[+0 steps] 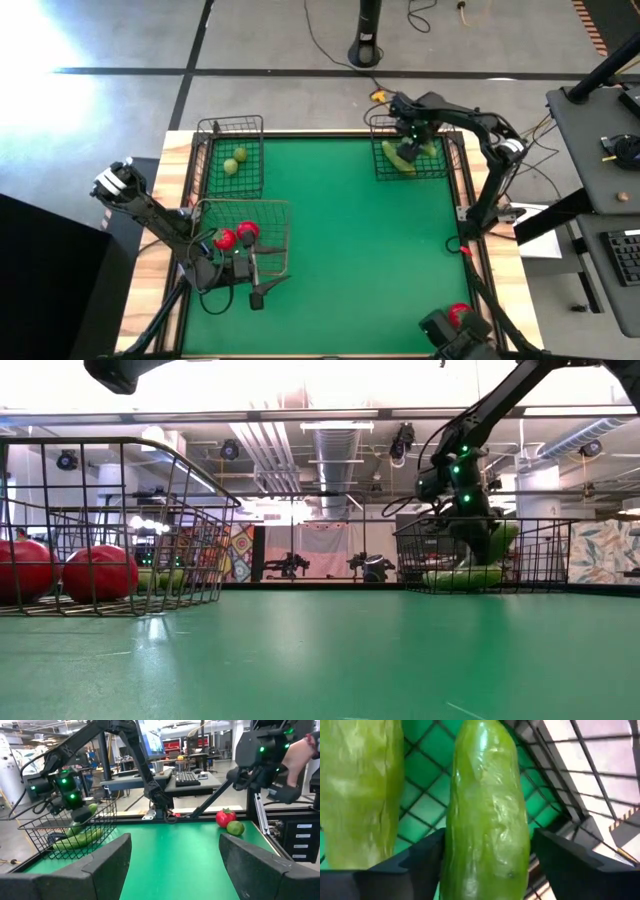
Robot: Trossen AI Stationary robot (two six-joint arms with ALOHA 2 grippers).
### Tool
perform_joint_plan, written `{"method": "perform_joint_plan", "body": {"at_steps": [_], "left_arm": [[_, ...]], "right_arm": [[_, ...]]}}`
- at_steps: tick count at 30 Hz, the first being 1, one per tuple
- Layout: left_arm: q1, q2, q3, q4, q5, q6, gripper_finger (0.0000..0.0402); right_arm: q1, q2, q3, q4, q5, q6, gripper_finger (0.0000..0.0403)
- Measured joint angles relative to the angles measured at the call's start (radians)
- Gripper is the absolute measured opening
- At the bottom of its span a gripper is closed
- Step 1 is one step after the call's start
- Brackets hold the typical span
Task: Sort produce into baskets
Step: Put the cucumber into the right black wire basket, then put the tomato into the golden wire basket
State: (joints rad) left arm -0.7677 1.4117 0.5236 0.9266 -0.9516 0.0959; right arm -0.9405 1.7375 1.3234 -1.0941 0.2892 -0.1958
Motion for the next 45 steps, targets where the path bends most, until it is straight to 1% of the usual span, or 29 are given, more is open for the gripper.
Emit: {"method": "perform_joint_plan", "body": {"at_steps": [2, 5, 10, 12, 15, 19, 23, 26, 30, 33, 36, 38, 42, 45], "left_arm": [[0.0, 0.0, 0.0, 0.0, 0.0, 0.0, 0.0283], [0.0, 0.0, 0.0, 0.001, 0.0, 0.0, 0.0283], [0.0, 0.0, 0.0, 0.021, 0.0, 0.001, 0.0283], [0.0, 0.0, 0.0, 0.049, 0.0, 0.001, 0.0283], [0.0, 0.0, 0.0, 0.075, 0.0, 0.019, 0.0283], [-0.002, 0.0, 0.0, 0.079, 0.0, 0.027, 0.0283], [-0.002, 0.0, 0.0, 0.079, 0.0, 0.027, 0.0283], [-0.002, 0.0, 0.0, 0.079, 0.0, 0.035, 0.0283], [-0.001, 0.0, 0.0, 0.078, 0.0, 0.038, 0.0283], [-0.001, -0.001, 0.0, 0.076, 0.0, 0.049, 0.0283], [-0.001, -0.001, 0.0, 0.076, 0.0, 0.071, 0.0283], [-0.001, -0.001, 0.0, 0.076, 0.0, 0.079, 0.0283], [-0.001, -0.001, 0.0, 0.076, 0.0, 0.08, 0.0283], [-0.001, -0.001, 0.0, 0.077, 0.0, 0.079, 0.0283]], "right_arm": [[0.001, -0.019, 0.007, -0.028, 0.0, 0.015, 0.0313], [0.002, -0.053, 0.009, -0.024, 0.0, 0.025, 0.0338], [0.002, -0.073, 0.009, -0.02, -0.001, 0.075, 0.0359], [0.002, -0.073, -0.001, 0.023, -0.029, 0.105, 0.036], [0.002, -0.058, -0.033, 0.106, -0.136, 0.167, 0.0359], [0.001, -0.013, -0.038, 0.104, -0.145, 0.286, 0.0354], [-0.005, -0.01, -0.038, 0.071, -0.143, 0.308, 0.0348], [-0.005, -0.027, -0.025, 0.047, -0.133, 0.302, 0.0342], [0.027, -0.103, -0.004, 0.015, -0.13, 0.305, 0.0335], [0.1, -0.198, -0.004, 0.013, -0.132, 0.326, 0.0329], [0.198, -0.302, -0.004, 0.01, -0.134, 0.411, 0.0324], [0.284, -0.369, -0.004, -0.001, -0.134, 0.464, 0.0321], [0.503, -0.497, -0.024, -0.012, -0.145, 0.598, 0.0317], [0.705, -0.564, -0.05, -0.023, -0.149, 0.742, 0.0319]]}}
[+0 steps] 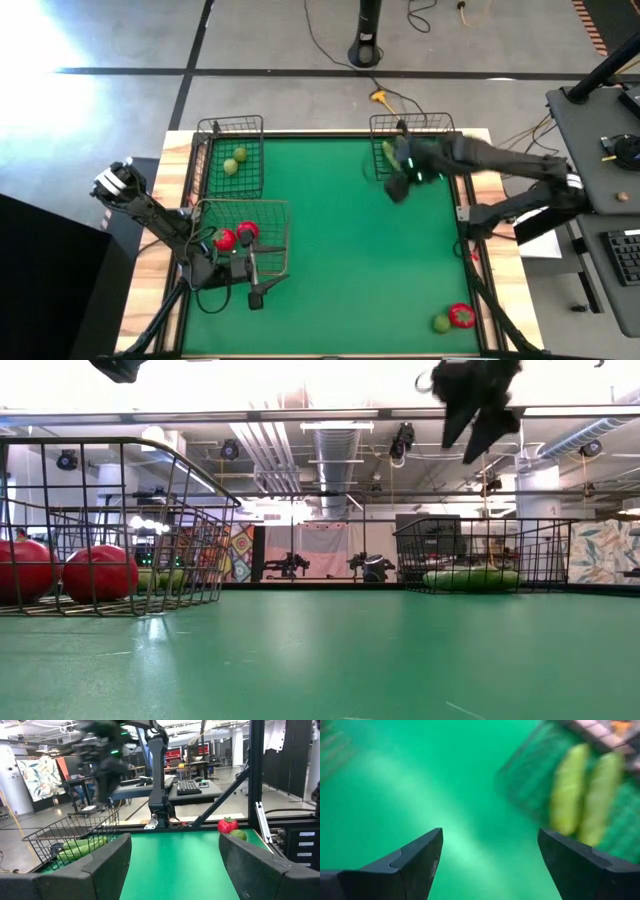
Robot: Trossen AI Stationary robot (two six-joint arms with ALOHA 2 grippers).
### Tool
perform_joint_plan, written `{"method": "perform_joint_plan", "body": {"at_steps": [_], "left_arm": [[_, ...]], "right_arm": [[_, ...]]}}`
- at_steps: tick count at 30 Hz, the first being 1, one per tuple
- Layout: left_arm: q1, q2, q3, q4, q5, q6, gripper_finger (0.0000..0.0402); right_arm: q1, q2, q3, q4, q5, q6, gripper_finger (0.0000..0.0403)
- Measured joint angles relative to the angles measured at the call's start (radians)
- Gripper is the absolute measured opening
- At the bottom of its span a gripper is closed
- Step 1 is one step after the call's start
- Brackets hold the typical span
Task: Sort produce into baskets
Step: Put the tomato into the golden wire basket
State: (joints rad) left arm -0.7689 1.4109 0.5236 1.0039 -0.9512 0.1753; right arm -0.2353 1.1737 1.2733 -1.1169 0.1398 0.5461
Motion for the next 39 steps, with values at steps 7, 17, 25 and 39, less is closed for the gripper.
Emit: {"method": "perform_joint_plan", "body": {"at_steps": [7, 17, 25, 39], "left_arm": [[0.0, 0.0, 0.0, 0.0, 0.0, -0.007, 0.0283], [0.0, 0.0, 0.0, -0.001, 0.0, -0.019, 0.0283], [0.005, 0.0, 0.0, 0.008, 0.0, -0.019, 0.0283], [0.005, 0.0, 0.0, 0.0, 0.0, -0.008, 0.0283]], "right_arm": [[0.551, -0.016, -0.114, -0.003, -0.099, 0.544, 0.0318], [0.996, 0.22, -0.164, -0.008, -0.524, 1.075, 0.0314], [1.031, 0.427, -0.135, -0.027, -0.783, 0.919, 0.0329], [1.037, 0.543, -0.151, -0.053, -0.872, 0.685, 0.0341]]}}
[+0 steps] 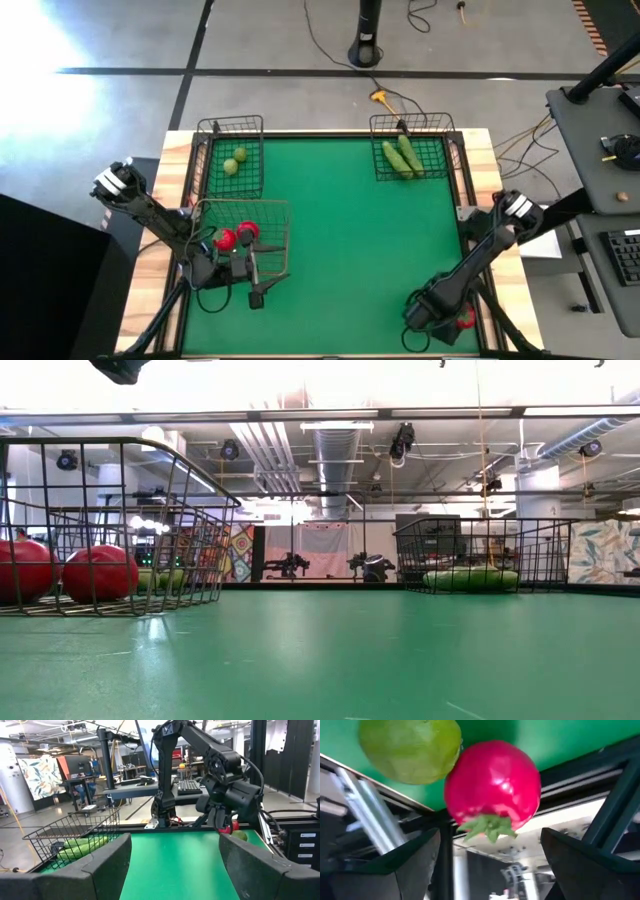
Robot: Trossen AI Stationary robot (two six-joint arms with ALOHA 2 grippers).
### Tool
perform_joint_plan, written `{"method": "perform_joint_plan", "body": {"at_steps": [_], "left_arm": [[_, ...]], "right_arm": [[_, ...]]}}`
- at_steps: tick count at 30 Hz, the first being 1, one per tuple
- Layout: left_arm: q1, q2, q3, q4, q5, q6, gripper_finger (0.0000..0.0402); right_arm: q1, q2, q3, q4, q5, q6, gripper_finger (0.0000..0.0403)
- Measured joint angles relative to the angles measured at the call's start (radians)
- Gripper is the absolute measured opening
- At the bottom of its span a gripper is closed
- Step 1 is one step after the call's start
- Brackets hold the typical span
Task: Sort produce into baskets
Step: Put the tomato into the golden wire basket
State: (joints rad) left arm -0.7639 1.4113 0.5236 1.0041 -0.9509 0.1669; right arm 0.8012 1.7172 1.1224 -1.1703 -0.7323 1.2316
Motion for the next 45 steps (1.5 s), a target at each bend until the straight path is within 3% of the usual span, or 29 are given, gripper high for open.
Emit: {"method": "perform_joint_plan", "body": {"at_steps": [6, 11, 21, 30, 34, 38, 42, 45], "left_arm": [[0.0, 0.0, 0.0, -0.001, 0.0, 0.0, 0.0283], [0.0, 0.001, 0.0, -0.002, 0.0, -0.004, 0.0283], [0.0, 0.001, 0.0, -0.003, 0.0, -0.023, 0.0283], [0.0, 0.001, 0.0, -0.007, 0.0, -0.037, 0.0283], [0.0, 0.001, 0.0, -0.009, 0.001, -0.037, 0.0283], [0.0, 0.001, 0.0, -0.01, 0.039, -0.037, 0.0283], [0.0, 0.001, 0.0, -0.013, 0.083, -0.084, 0.0283], [0.0, 0.001, 0.0, -0.008, 0.108, -0.1, 0.0283]], "right_arm": [[0.002, 0.024, -0.051, 0.021, 0.01, -0.048, 0.0356], [0.001, 0.048, -0.078, 0.135, -0.001, -0.039, 0.036], [0.004, 0.098, -0.096, 0.137, -0.028, -0.039, 0.032], [-0.013, 0.024, 0.011, 0.06, 0.029, -0.015, 0.0309], [-0.057, -0.043, 0.094, -0.022, 0.152, 0.02, 0.0307], [-0.13, -0.1, 0.176, -0.048, 0.387, 0.002, 0.0308], [-0.224, -0.122, 0.238, -0.006, 0.688, -0.164, 0.0308], [-0.303, -0.113, 0.237, 0.115, 0.791, -0.385, 0.0306]]}}
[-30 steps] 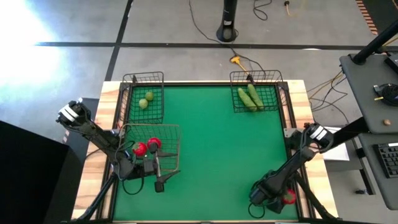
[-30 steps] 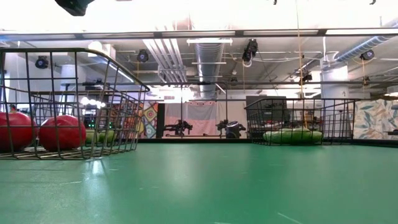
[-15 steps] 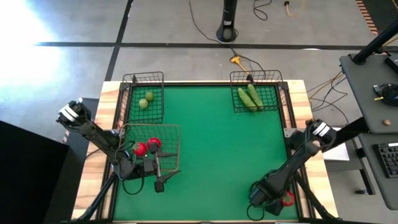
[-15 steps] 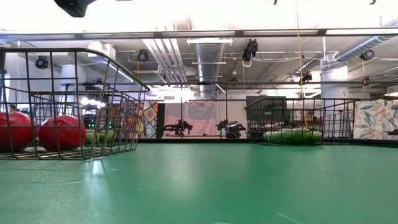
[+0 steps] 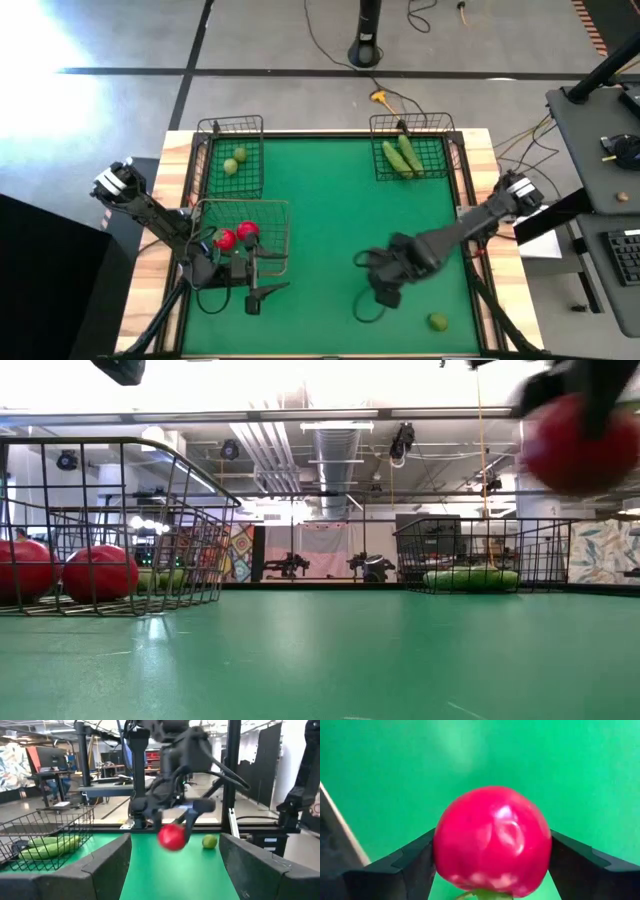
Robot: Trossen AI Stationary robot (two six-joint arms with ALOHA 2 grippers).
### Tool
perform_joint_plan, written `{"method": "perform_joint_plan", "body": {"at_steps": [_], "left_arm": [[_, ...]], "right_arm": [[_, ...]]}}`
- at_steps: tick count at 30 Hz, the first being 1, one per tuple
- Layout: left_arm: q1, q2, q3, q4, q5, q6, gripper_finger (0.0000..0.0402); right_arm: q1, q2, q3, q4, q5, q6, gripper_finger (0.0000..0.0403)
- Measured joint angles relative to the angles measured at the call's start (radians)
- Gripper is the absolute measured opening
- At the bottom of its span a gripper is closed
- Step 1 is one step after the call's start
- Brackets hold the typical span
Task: Sort produce into baskets
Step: Put the tomato into the golden wire basket
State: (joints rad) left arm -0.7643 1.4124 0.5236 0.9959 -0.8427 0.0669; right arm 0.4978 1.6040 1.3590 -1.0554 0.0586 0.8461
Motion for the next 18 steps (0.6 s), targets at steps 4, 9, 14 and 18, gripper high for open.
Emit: {"method": "perform_joint_plan", "body": {"at_steps": [4, 9, 14, 18], "left_arm": [[0.002, 0.0, 0.006, 0.018, -0.01, -0.019, 0.0283], [0.002, -0.001, 0.06, 0.0, -0.012, -0.035, 0.0283], [0.026, -0.029, 0.173, -0.256, -0.012, -0.15, 0.0283], [0.09, -0.046, 0.288, -0.611, -0.012, -0.354, 0.0283]], "right_arm": [[-0.106, 0.036, -0.082, 0.297, 0.031, -0.298, 0.0307], [-0.208, 0.088, -0.19, 0.607, 0.051, -0.534, 0.0311], [-0.251, 0.11, -0.271, 0.744, 0.14, -0.664, 0.032], [-0.261, 0.112, -0.313, 0.768, 0.144, -0.691, 0.0322]]}}
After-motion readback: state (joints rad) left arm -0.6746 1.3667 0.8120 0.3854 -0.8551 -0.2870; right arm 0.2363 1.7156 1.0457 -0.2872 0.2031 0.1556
